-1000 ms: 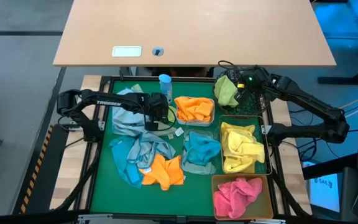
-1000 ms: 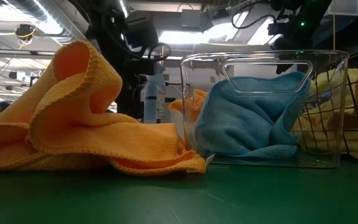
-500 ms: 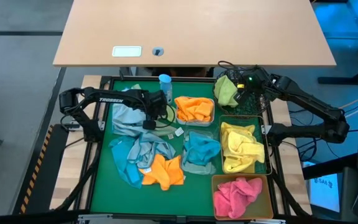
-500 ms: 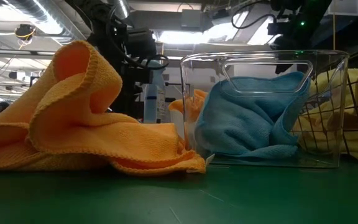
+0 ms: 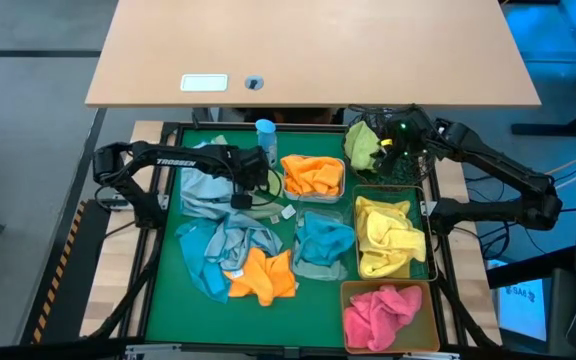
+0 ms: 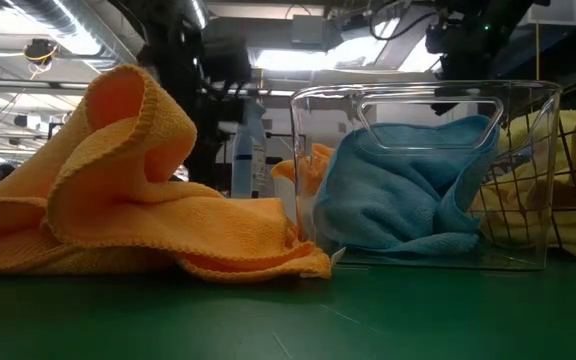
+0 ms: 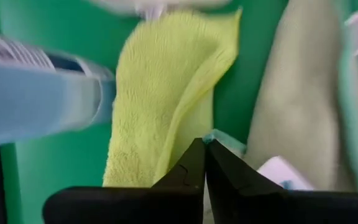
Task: Sort microfiber towel by color & place in baskets
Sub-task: Put the light green towel into the black woven basket
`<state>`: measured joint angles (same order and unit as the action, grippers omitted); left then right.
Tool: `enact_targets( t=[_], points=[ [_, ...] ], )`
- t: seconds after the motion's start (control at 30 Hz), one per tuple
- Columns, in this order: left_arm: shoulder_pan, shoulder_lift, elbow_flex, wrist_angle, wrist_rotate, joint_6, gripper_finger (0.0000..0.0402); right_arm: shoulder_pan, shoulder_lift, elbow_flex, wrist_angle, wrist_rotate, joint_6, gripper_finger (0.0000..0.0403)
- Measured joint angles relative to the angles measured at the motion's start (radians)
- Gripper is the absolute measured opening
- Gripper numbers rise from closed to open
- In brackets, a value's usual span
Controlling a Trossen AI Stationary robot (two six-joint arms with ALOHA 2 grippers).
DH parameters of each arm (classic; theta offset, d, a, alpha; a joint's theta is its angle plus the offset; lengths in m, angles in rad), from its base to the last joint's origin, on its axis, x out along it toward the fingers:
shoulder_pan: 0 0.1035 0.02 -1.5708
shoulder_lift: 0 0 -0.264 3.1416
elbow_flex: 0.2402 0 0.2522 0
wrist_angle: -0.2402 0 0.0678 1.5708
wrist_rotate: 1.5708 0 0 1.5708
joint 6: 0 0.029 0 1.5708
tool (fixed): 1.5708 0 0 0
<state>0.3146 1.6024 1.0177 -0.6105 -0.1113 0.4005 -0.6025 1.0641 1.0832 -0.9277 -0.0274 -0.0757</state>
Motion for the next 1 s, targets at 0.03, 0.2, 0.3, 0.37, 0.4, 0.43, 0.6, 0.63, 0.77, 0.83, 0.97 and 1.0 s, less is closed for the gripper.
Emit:
enact_targets(
  t=[0.03, 0.2, 0.3, 0.37, 0.4, 0.43, 0.6, 0.63, 0.77, 0.83, 0.97, 1.0],
  points=[
    [-0.011, -0.009, 0.011, -0.004, 0.001, -0.012, 0.0001, 0.0, 0.0, 0.0, 0.007, -0.039, 0.001, 0.0216],
    [-0.074, -0.071, 0.093, -0.026, 0.018, -0.032, 0.0001, 0.001, 0.0, 0.0, 0.07, -0.281, 0.028, 0.0216],
    [-0.112, -0.103, 0.161, -0.025, 0.021, -0.033, 0.0001, 0.001, 0.0, 0.0, 0.124, -0.408, 0.051, 0.0216],
    [-0.133, -0.117, 0.213, -0.028, 0.019, -0.033, 0.0, 0.015, 0.0, 0.0, 0.163, -0.461, 0.056, 0.0216],
    [-0.142, -0.121, 0.242, -0.026, 0.013, -0.034, 0.0, 0.028, 0.0, 0.0, 0.183, -0.465, 0.059, 0.0216],
    [-0.152, -0.126, 0.271, -0.023, 0.003, -0.035, 0.0, 0.043, 0.0, 0.0, 0.206, -0.464, 0.068, 0.0216],
    [-0.187, -0.13, 0.413, 0.002, -0.02, -0.035, 0.0, 0.15, 0.006, 0.0, 0.341, -0.459, 0.077, 0.0216],
    [-0.194, -0.13, 0.438, 0.011, -0.024, -0.034, 0.0, 0.176, 0.01, 0.0, 0.374, -0.458, 0.077, 0.0216],
    [-0.211, -0.13, 0.505, 0.102, -0.032, -0.034, 0.0, 0.276, 0.031, 0.0, 0.506, -0.407, 0.078, 0.0216],
    [-0.218, -0.13, 0.529, 0.144, -0.032, -0.034, 0.0, 0.326, 0.044, 0.001, 0.569, -0.344, 0.079, 0.0216],
    [-0.233, -0.13, 0.541, 0.264, -0.033, -0.032, 0.0, 0.414, 0.083, 0.001, 0.685, -0.214, 0.078, 0.0216],
    [-0.236, -0.13, 0.541, 0.285, -0.033, -0.032, 0.0, 0.43, 0.094, 0.001, 0.713, -0.189, 0.078, 0.0216]
  ],
)
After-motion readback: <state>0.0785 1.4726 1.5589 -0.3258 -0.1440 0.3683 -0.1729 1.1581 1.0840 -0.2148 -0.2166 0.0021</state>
